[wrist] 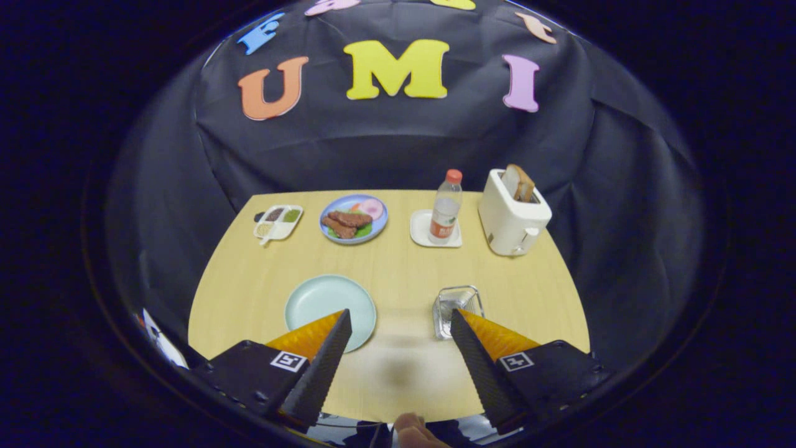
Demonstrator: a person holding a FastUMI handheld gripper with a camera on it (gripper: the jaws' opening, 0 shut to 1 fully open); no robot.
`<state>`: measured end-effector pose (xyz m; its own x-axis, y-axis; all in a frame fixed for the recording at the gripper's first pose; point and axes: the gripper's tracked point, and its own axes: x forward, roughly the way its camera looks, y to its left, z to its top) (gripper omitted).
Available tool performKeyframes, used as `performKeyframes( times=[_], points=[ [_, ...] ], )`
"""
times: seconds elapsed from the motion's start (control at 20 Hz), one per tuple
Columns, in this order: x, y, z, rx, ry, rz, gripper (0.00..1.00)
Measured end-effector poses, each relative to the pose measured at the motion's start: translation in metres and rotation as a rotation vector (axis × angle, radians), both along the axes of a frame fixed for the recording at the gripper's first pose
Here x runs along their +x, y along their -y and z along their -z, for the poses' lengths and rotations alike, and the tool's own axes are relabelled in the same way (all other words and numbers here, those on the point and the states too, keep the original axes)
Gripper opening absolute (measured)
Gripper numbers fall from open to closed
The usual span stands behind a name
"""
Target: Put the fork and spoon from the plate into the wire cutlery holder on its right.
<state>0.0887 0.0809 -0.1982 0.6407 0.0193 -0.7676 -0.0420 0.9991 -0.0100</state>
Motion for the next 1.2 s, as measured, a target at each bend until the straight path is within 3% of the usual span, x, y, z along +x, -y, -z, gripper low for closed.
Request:
performKeyframes(
  times=[0.25,0.45,0.55,0.7,1.2],
  points=[
    [-0.025,-0.032,-0.064,0.054,0.232,-0.015,0.96],
    [-0.035,-0.044,-0.129,0.052,0.548,-0.055,0.96],
    [-0.051,-0.049,-0.149,0.069,0.64,-0.06,0.96],
    [-0.063,-0.044,-0.163,0.085,0.696,-0.037,0.95],
    [-0.063,-0.017,-0.163,0.056,0.688,0.023,0.96]
  ],
)
